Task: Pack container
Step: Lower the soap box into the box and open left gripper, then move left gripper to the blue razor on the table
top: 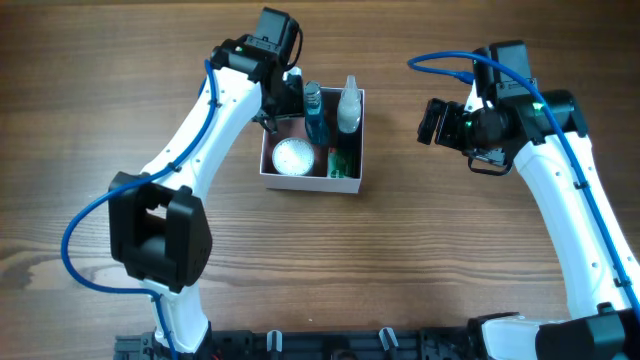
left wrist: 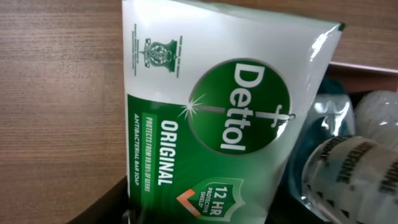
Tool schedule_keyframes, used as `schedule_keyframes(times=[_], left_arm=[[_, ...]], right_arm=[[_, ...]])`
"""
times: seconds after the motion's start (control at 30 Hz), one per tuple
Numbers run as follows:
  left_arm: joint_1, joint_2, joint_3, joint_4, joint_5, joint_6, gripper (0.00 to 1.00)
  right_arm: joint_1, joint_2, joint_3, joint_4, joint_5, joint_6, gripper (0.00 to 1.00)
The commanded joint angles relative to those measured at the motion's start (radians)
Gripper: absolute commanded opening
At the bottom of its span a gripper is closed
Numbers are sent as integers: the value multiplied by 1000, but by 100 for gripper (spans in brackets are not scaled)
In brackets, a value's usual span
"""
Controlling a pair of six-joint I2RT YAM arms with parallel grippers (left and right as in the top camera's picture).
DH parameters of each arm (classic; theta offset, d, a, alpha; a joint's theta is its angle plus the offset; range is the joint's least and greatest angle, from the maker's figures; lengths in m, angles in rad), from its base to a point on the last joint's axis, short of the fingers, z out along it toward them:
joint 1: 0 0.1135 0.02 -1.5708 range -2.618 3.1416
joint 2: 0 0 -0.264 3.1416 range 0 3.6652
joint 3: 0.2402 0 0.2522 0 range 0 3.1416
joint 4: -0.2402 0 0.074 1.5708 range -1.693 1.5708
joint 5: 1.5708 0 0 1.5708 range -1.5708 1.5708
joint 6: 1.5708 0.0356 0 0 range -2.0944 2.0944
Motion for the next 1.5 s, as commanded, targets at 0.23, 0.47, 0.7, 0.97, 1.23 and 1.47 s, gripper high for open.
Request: schedule_keyframes(times=[0.23, 0.47, 0.7, 0.97, 1.23, 1.47], left_arm=[[7, 47, -10, -9, 10, -10, 15], [8, 47, -10, -6, 9, -9, 40], [6, 47, -10, -16, 10, -10, 57], [6, 47, -10, -34, 9, -10, 74], [7, 46, -9, -34, 8, -8, 73], [10, -16, -7, -26, -31, -7, 77]], right_arm=[[-3, 9, -2, -2, -12, -3, 100], [-3, 9, -2, -2, -12, -3, 100], [-3, 9, -2, -2, -12, -3, 100], [-3, 9, -2, -2, -12, -3, 100], [-3, 9, -2, -5, -12, -3, 100], [-3, 9, -2, -5, -12, -3, 100]])
